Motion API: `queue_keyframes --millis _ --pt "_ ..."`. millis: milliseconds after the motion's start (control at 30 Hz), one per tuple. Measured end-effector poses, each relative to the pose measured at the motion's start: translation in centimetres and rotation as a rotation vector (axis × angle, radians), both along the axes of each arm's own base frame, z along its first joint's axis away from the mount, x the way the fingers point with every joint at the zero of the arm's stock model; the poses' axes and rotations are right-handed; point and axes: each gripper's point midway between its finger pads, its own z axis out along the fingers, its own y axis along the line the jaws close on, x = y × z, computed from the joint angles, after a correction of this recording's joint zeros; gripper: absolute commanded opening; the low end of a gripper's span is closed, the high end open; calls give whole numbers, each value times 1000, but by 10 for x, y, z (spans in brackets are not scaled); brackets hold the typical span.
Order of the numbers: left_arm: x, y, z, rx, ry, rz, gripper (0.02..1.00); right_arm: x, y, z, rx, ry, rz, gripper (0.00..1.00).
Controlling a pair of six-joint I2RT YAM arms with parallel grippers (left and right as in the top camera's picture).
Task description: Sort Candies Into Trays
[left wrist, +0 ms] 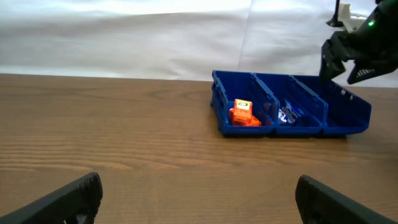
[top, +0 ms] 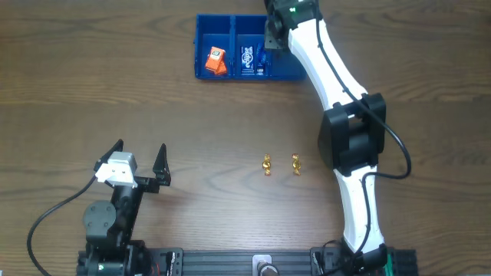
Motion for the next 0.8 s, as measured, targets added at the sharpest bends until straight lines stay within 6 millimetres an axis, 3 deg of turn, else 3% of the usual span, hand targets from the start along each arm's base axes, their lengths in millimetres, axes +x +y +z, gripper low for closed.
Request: queue_keyframes --millis 100,200,267,333,400,567,667,800 --pt "0 0 0 0 0 0 996 -26 9 17 -5 8 32 691" --pt "0 0 0 0 0 0 998 -66 21 45 16 2 70 698" --pt "0 0 0 0 0 0 998 -99 30 60 50 -3 94 700" --pt "0 0 0 0 0 0 996 -135 37 61 75 25 112 700" --pt "0 0 0 0 0 0 998 -164 41 47 89 73 121 702" --pt "0 0 0 0 0 0 998 -236 51 -30 84 308 152 706" --pt "0 0 0 0 0 0 998 -261 53 -57 101 391 153 704" --pt "0 0 0 0 0 0 998 -279 53 -75 127 444 130 700"
